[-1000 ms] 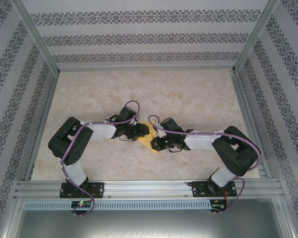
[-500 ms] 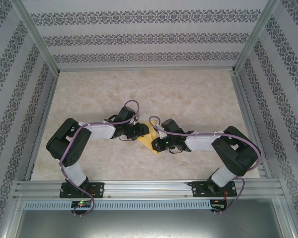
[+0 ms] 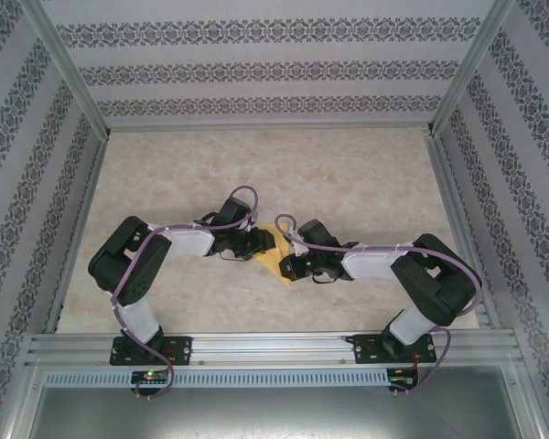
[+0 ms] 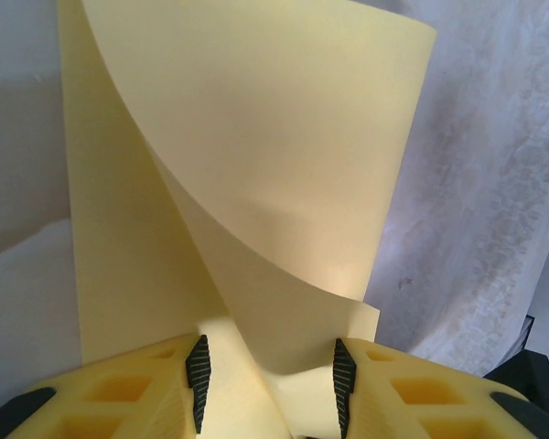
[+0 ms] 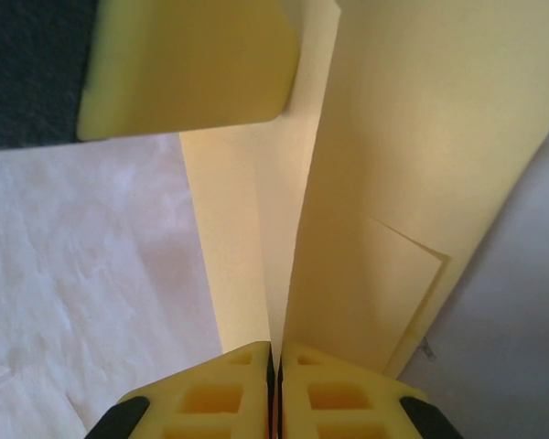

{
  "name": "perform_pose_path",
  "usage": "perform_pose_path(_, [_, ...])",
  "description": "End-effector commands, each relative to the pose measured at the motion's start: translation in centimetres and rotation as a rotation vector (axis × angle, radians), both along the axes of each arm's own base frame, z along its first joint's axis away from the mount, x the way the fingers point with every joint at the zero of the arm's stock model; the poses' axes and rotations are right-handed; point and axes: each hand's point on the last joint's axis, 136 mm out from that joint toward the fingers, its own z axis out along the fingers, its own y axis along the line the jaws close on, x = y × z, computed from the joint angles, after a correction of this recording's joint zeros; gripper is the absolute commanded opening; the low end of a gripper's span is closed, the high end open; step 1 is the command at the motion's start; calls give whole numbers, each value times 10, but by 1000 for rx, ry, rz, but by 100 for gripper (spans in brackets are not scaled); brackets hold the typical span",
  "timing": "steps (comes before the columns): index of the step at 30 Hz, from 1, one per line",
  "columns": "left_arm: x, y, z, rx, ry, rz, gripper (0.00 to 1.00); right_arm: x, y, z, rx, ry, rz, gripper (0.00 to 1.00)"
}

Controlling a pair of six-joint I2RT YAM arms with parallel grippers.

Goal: Fold a paper plane with a square sheet of paper (fold left side to right side)
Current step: Fourth fold the wing at the center of the table.

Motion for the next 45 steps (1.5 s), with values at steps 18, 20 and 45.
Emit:
perform_pose_path(18, [-2, -4, -2, 12, -14, -29, 44, 7, -9, 39, 109, -21, -37, 32])
perform_pose_path(20, [-2, -4, -3, 15, -11, -29, 44, 12, -10, 49, 169, -11, -60, 34])
perform_pose_path(45, [-2, -5, 1, 10, -24, -33, 44, 49, 8, 35, 342, 185, -142, 29])
